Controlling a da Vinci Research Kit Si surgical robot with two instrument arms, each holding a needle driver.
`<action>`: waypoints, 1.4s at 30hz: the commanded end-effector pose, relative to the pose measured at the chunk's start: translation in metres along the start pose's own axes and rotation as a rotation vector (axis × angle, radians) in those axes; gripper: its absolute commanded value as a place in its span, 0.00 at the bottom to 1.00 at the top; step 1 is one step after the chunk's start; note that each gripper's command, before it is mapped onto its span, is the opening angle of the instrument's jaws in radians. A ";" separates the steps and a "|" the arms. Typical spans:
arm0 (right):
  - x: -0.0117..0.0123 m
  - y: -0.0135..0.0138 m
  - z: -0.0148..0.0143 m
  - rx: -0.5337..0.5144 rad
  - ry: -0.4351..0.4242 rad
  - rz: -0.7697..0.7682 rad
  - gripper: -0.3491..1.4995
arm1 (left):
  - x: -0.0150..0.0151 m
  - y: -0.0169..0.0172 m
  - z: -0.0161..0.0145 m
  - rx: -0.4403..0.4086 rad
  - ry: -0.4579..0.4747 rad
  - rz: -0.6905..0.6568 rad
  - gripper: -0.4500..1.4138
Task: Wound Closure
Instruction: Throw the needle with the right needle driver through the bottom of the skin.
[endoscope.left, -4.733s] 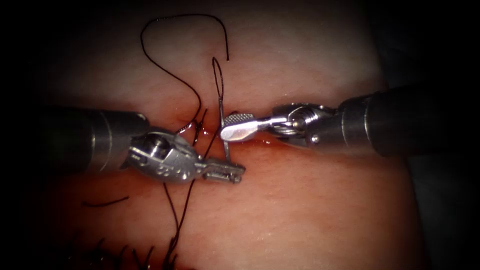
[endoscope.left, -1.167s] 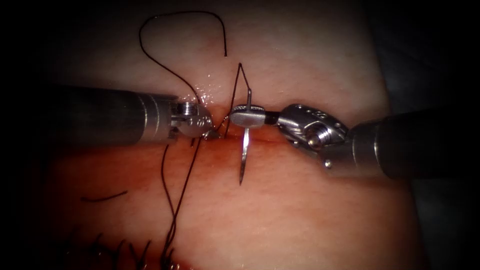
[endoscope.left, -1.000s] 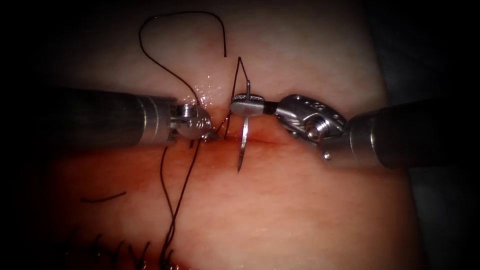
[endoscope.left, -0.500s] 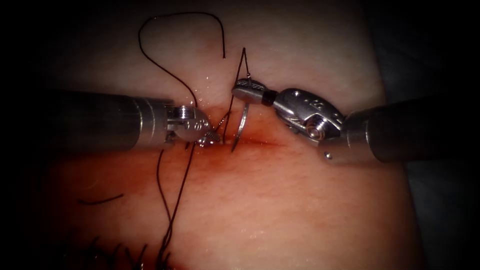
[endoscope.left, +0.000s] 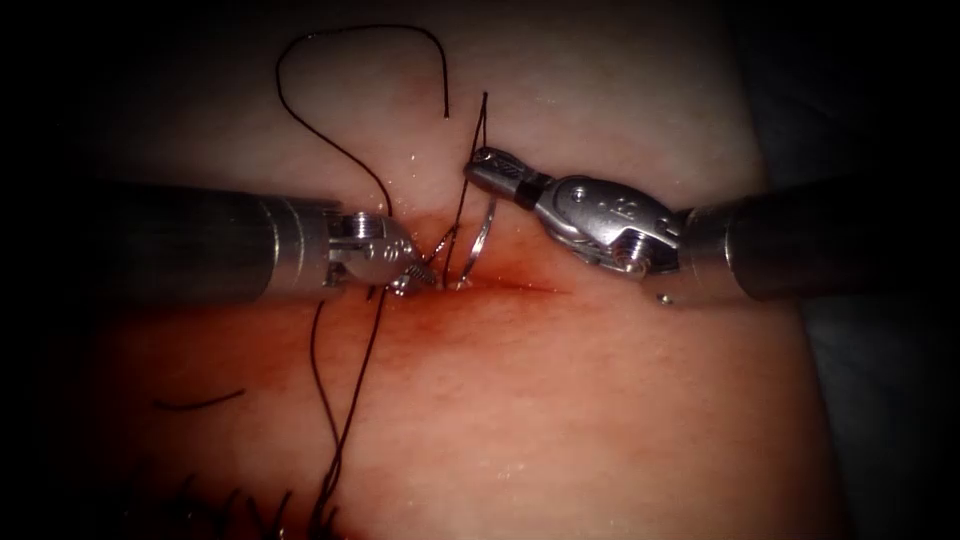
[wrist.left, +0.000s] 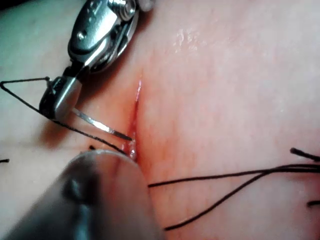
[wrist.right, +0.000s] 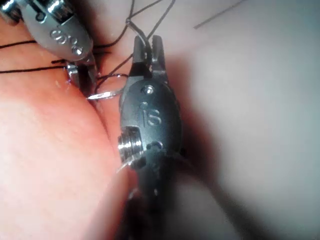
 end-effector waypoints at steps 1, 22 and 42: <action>-0.0008 -0.0006 0.0007 0.001 0.000 -0.012 0.00 | 0.0003 -0.0004 0.0006 0.001 0.000 0.001 0.40; -0.0047 -0.0050 -0.0003 -0.008 0.005 -0.261 0.00 | 0.0007 0.0000 0.0005 0.004 0.005 -0.008 0.42; -0.0052 -0.0054 -0.0010 0.042 -0.020 -0.137 0.00 | 0.0030 0.0010 -0.0077 0.195 0.317 -0.107 0.32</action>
